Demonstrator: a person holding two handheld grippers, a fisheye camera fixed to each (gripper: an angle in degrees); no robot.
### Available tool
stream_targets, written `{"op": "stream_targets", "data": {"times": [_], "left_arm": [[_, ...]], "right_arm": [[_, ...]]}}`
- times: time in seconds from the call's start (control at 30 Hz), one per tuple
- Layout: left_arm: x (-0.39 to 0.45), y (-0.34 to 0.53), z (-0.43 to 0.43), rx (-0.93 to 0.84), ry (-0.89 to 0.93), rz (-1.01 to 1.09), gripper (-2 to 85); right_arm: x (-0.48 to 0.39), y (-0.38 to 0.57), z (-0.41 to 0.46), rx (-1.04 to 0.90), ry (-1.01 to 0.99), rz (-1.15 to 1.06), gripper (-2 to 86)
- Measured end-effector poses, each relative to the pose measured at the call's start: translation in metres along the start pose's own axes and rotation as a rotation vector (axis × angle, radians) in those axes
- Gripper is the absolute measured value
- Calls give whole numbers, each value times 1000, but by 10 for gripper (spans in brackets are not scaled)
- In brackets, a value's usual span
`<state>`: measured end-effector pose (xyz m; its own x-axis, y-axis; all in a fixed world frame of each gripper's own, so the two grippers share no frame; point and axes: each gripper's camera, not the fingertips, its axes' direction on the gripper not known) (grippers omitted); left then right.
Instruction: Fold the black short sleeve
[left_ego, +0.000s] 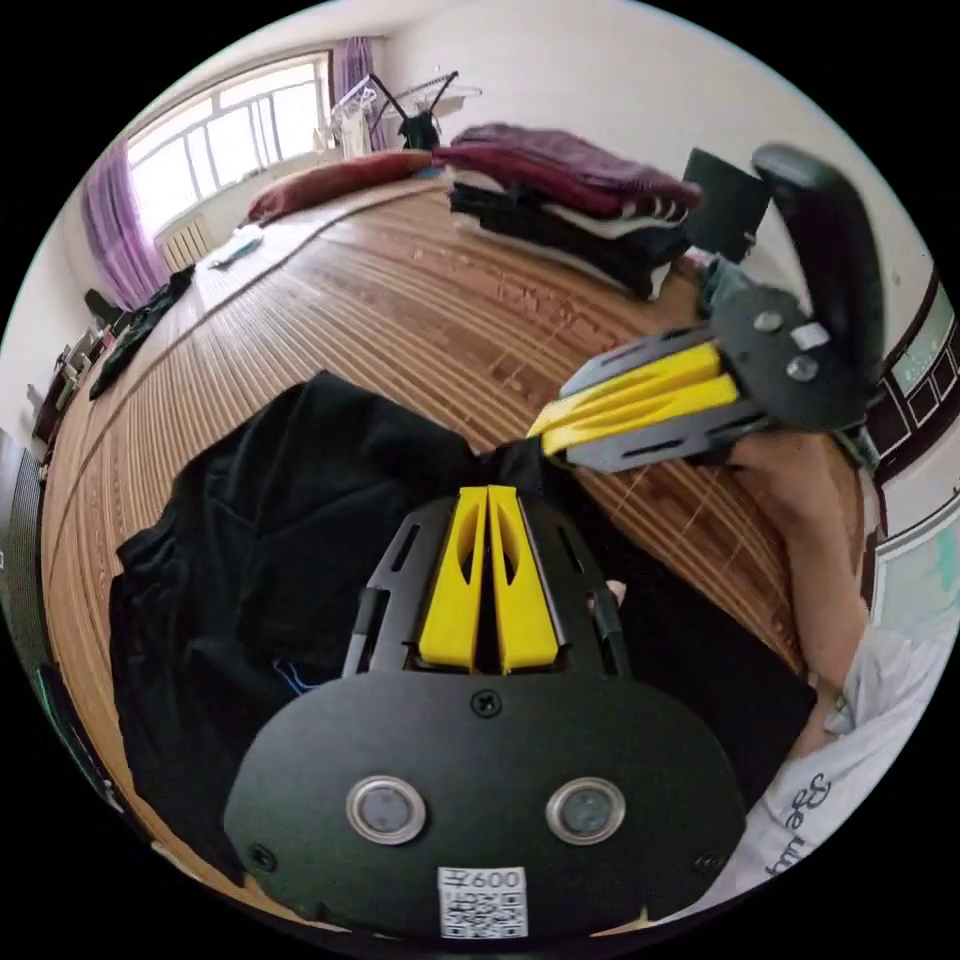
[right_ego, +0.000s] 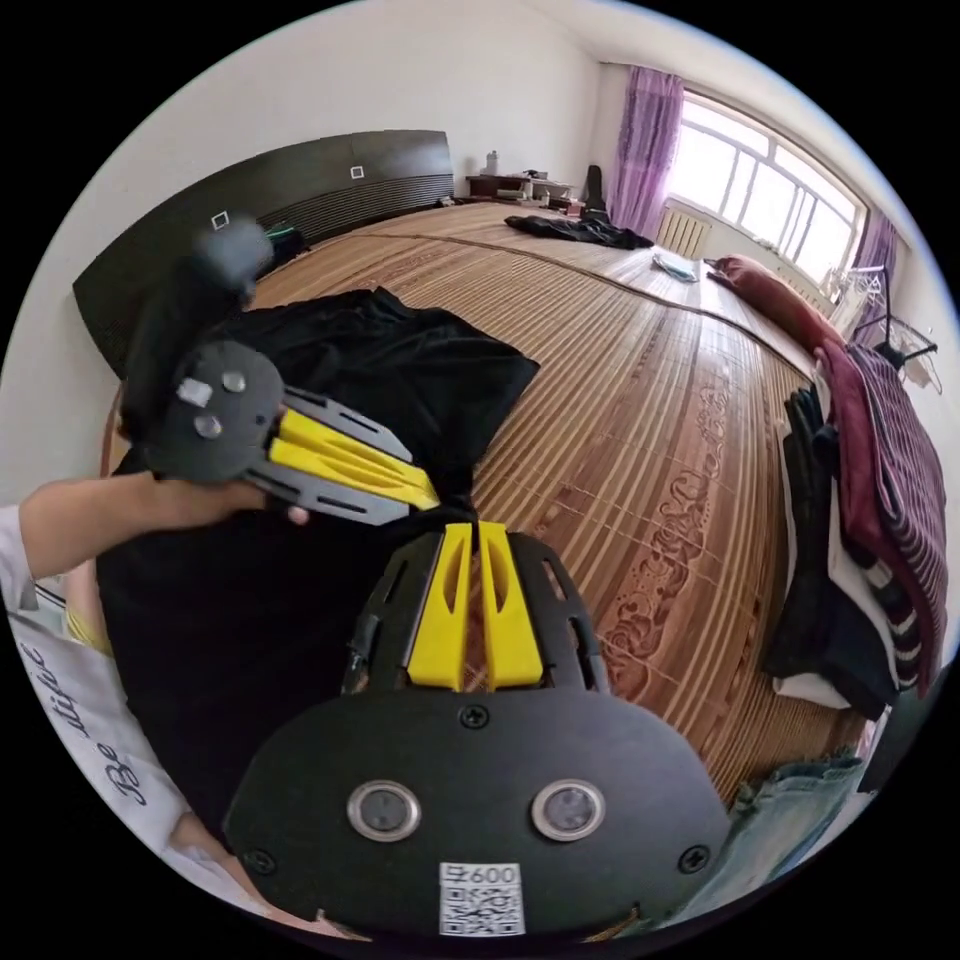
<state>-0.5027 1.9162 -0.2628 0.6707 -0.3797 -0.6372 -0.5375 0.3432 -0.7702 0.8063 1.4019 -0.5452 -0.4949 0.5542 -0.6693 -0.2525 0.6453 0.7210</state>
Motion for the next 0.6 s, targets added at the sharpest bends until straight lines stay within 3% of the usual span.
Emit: {"op": "stream_targets", "data": {"times": [0.13, 0.27, 0.3, 0.37, 0.43, 0.6], "left_arm": [[35, 3, 21, 0, -170, 107, 5], [32, -4, 49, -6, -201, 120, 6], [26, -6, 55, -7, -182, 110, 6], [19, -7, 63, -8, -153, 98, 6], [14, -6, 71, -6, -137, 93, 6], [28, -5, 97, -8, -233, 159, 4]], "right_arm": [[-4, 24, -38, 44, -99, 119, -6], [-72, 46, -45, -88, -523, 86, -7], [-89, 51, -45, -94, -545, 68, -8], [-153, 77, -31, -244, -461, 1, -8], [-165, 106, -58, -141, -353, 103, -8], [-175, 201, -116, -153, -250, 239, -9]]}}
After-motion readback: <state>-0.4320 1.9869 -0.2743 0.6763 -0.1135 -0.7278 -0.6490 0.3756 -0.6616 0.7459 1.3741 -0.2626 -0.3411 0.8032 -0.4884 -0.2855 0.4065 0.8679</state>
